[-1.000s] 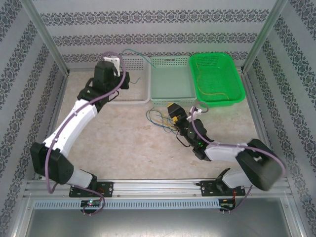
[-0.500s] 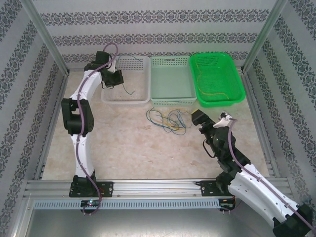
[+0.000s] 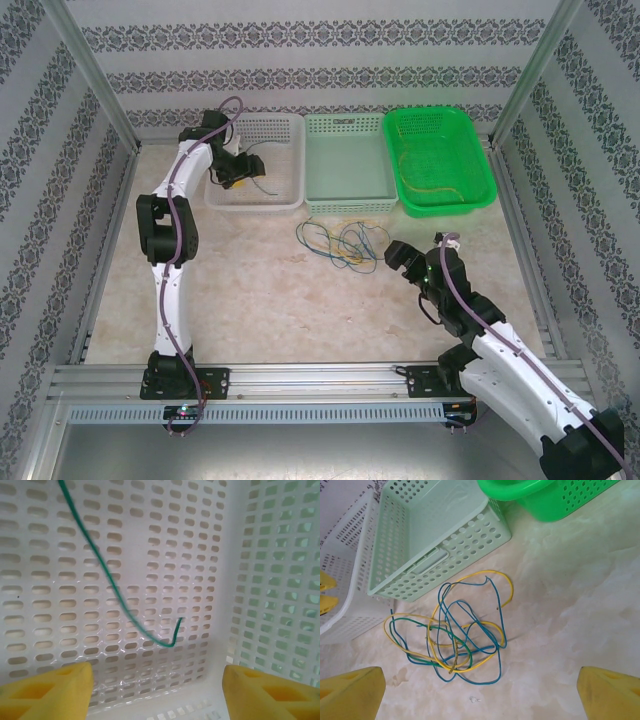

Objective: Untangle the cables

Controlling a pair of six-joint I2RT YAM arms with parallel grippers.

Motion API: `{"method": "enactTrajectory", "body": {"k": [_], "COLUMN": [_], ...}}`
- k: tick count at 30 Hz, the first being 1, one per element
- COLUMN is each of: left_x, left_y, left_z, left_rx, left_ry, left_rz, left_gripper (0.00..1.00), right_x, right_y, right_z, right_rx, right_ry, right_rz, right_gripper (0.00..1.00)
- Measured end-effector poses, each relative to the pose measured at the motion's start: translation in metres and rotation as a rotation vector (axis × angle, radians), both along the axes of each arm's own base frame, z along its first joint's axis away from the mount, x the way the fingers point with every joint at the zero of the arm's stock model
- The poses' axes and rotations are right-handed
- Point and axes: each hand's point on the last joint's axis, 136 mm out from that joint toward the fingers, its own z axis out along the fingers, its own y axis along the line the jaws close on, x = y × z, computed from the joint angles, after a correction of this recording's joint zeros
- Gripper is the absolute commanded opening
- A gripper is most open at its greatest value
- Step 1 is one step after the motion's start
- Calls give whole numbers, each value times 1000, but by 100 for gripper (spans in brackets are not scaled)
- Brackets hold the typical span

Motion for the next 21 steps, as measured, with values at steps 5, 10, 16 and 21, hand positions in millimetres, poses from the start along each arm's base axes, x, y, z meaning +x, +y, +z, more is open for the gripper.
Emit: {"method": "enactTrajectory", "body": {"k": [5, 10, 16, 21], "left_x": [-8, -24, -51, -98], "left_y": [9, 17, -20, -90], "left_z": [4, 31, 96, 124], "left_rx": [52, 111, 183, 159], "left_ry": [5, -47, -275, -448], "left_rz": [22, 42, -20, -169], "left_gripper": [100, 100, 100, 100], "right_x": [-2, -2, 9, 19], "right_y": [-5, -6, 1, 15], "right_z": [2, -1, -13, -24], "right_rx": [7, -18, -98, -164], "right_ry": [-4, 5, 108, 165], "right_rz": [-11, -2, 63, 150], "right_gripper": [98, 98, 97, 96]}}
